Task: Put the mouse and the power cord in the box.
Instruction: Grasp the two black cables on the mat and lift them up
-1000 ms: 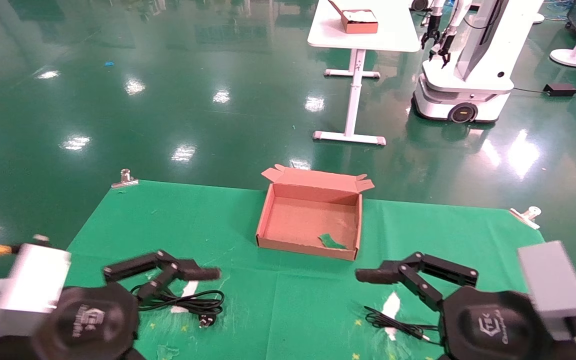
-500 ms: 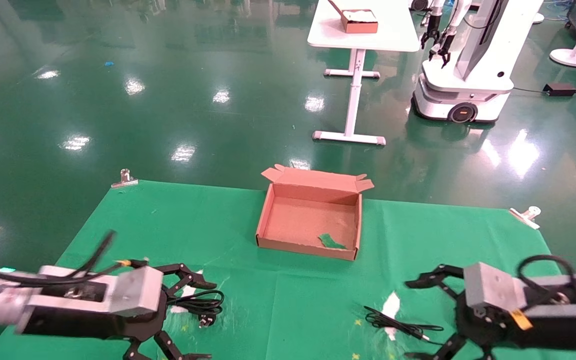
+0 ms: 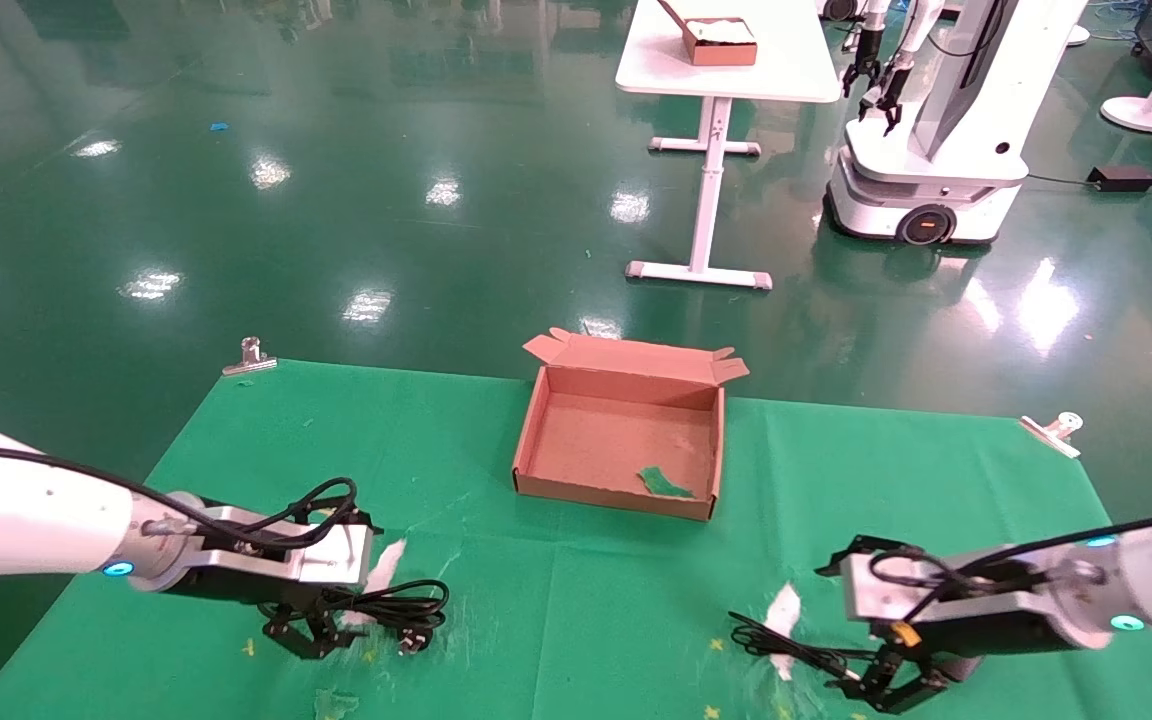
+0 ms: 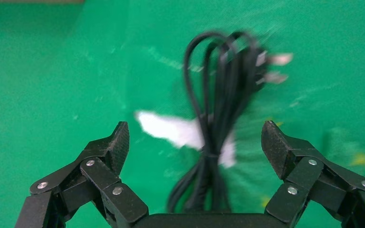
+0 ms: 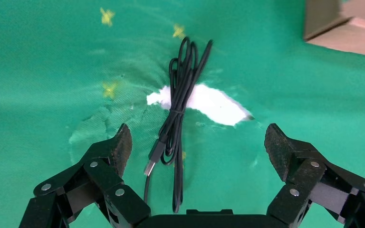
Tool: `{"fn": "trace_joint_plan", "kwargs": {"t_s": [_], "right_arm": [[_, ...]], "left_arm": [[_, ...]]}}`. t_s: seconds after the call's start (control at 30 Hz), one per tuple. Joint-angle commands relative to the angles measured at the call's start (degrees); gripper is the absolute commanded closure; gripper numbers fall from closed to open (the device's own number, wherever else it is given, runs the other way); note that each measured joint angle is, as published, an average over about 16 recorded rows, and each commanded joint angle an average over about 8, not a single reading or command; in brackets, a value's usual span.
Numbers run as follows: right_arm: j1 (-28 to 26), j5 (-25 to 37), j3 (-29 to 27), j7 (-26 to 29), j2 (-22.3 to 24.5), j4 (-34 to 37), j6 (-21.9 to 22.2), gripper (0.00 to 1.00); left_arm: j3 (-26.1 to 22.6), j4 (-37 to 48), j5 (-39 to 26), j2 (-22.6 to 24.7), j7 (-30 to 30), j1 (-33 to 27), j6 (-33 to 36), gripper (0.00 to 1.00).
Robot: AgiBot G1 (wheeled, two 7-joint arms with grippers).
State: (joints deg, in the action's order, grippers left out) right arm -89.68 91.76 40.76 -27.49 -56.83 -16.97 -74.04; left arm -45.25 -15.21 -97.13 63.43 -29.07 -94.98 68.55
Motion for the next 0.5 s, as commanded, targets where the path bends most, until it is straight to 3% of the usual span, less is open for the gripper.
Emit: {"fn": "trace_joint_plan", "kwargs": {"t_s": [0.03, 0.13, 0.17, 0.27, 0.33, 0.4, 0.43, 0.5], "right_arm": [[-0.78, 1.28, 0.71, -2.2, -1.95, 2.97, 1.61, 0.0], [-1.35, 1.69, 0.95, -4.5, -3.46, 6.05, 2.74, 0.01], [-1.51, 1.75, 0.98, -5.23, -3.85, 6.91, 3.01, 0.08], [-1.97, 1.81, 1.02, -7.25, -4.76, 9.01, 3.54, 0.43], [-2.22, 1.83, 1.03, -8.35, -5.17, 10.02, 3.73, 0.68], [-2.51, 1.95, 1.09, -9.25, -5.57, 11.05, 3.93, 0.92], [-2.64, 2.01, 1.11, -9.57, -5.72, 11.48, 4.0, 0.98], [-2.85, 2.09, 1.14, -10.0, -5.94, 12.14, 4.09, 1.0]], "left_arm": [[-0.28, 2.84, -0.83, 1.57, -1.46, -0.38, -2.93, 0.0], [-0.36, 5.59, -1.05, 2.48, -3.21, -0.67, -4.29, 0.0], [-0.37, 6.37, -1.08, 2.66, -3.74, -0.76, -4.5, 0.0], [-0.38, 8.25, -1.09, 2.98, -5.18, -1.06, -4.73, 0.03], [-0.37, 9.08, -1.07, 3.06, -6.01, -1.29, -4.63, 0.21], [-0.4, 9.91, -1.15, 3.21, -6.8, -1.58, -4.65, 0.46], [-0.41, 10.22, -1.17, 3.27, -7.13, -1.7, -4.62, 0.58], [-0.41, 10.7, -1.21, 3.35, -7.62, -1.91, -4.54, 0.83]]}}
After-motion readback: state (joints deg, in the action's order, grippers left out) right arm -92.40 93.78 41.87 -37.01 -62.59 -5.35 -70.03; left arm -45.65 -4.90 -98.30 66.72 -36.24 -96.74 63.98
